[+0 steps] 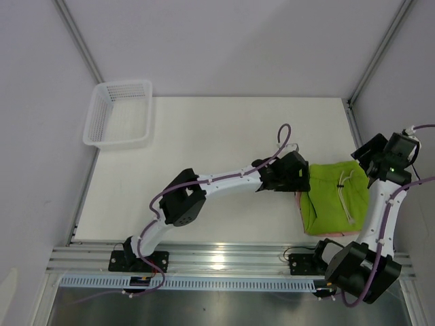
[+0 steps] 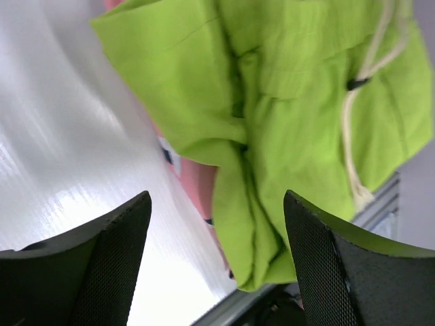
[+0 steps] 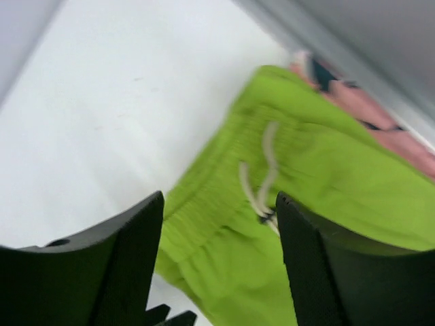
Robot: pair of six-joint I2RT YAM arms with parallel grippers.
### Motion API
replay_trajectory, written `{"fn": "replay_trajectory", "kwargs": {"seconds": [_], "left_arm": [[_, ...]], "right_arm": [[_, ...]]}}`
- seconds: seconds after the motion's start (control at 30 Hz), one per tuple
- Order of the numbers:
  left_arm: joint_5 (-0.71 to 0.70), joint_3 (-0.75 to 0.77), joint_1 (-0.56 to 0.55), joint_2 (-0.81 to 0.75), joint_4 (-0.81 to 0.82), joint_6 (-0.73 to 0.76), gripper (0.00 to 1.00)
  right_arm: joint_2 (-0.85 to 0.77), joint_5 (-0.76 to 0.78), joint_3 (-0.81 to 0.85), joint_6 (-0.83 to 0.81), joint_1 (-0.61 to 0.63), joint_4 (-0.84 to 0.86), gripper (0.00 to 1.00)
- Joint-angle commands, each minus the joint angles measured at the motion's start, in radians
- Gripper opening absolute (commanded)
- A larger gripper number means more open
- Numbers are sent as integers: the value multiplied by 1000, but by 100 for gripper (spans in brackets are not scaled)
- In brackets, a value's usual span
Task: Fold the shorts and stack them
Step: Neatly place the folded shorts to the corner
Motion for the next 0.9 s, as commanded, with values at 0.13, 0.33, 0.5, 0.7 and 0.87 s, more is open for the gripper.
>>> {"fn": "replay_trajectory", "kwargs": {"seconds": [0.13, 0.33, 0.5, 0.7, 0.87], "left_arm": [[21, -20, 1, -117, 108, 74, 79], [81, -36, 1, -108, 229, 123, 72], [152, 27, 2, -47, 298, 135, 53], [174, 156, 21, 96, 265, 89, 39], [194, 112, 57, 159, 239, -4, 33]], "right_arm": [[30, -797, -285, 201, -130, 419, 45], [79, -920, -446, 279, -216, 625, 7], [154, -928, -526, 335, -259, 835, 0], [327, -879, -620, 410, -259, 1037, 0], [468, -822, -634, 421, -260, 1043, 0]]}}
